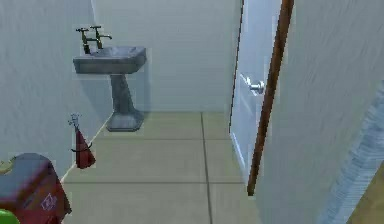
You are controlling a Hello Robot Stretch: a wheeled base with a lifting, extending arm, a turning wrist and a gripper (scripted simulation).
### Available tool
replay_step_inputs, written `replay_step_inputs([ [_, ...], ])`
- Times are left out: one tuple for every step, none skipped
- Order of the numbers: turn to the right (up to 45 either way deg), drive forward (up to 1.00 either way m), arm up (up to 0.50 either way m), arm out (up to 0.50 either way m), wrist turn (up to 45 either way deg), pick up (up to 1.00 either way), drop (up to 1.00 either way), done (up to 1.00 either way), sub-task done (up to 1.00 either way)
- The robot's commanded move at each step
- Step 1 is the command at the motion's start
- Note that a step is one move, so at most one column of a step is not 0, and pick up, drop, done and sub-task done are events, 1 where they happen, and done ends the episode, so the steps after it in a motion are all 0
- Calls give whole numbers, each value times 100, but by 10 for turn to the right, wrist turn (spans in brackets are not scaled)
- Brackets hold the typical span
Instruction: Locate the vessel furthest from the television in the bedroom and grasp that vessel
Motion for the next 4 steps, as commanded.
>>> replay_step_inputs([
  [450, 0, 0, 0, 0, 0, 0, 0, 0],
  [420, 0, 0, 0, 0, 0, 0, 0, 0],
  [0, 75, 0, 0, 0, 0, 0, 0, 0],
  [450, 0, 0, 0, 0, 0, 0, 0, 0],
])
